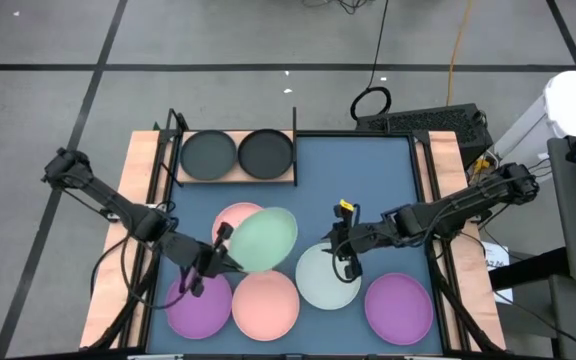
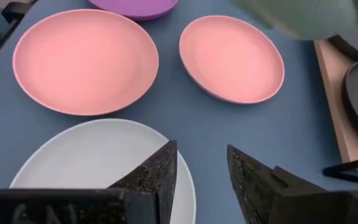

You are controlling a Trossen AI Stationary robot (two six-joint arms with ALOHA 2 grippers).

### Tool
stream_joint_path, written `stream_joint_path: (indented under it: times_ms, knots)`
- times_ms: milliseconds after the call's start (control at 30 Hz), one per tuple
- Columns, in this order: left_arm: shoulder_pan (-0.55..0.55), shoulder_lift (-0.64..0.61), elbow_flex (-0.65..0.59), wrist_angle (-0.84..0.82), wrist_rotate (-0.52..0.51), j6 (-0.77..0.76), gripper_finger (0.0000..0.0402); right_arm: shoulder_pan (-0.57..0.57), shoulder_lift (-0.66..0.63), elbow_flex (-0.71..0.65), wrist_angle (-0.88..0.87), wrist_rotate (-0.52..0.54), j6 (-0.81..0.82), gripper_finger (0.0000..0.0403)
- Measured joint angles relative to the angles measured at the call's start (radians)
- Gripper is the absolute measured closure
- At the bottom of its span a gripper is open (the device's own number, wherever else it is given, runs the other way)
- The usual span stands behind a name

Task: Place and stack plates onto a shelf
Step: Stack the light green plate on top of the left black plate on the shelf

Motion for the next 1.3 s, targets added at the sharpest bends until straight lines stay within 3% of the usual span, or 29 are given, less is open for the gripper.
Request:
stream_joint_path:
  times_ms: [300, 500, 800, 1300]
  knots:
    - [-0.005, -0.104, 0.0, -0.01, -0.108, 0.006, 0.0378, 0.0, -0.01, 0.0, -0.06, 0.0, 0.061, 0.0277]
    - [-0.005, -0.145, 0.0, -0.013, -0.322, 0.048, 0.0378, 0.0, -0.017, 0.001, -0.062, 0.0, 0.061, 0.0277]
    - [0.031, -0.148, 0.0, -0.014, -0.512, 0.037, 0.0378, 0.0, -0.02, 0.001, -0.061, 0.0, 0.07, 0.0277]
    - [0.285, -0.159, 0.0, -0.003, -0.523, 0.103, 0.0378, 0.0, -0.024, 0.0, -0.109, -0.001, 0.105, 0.0277]
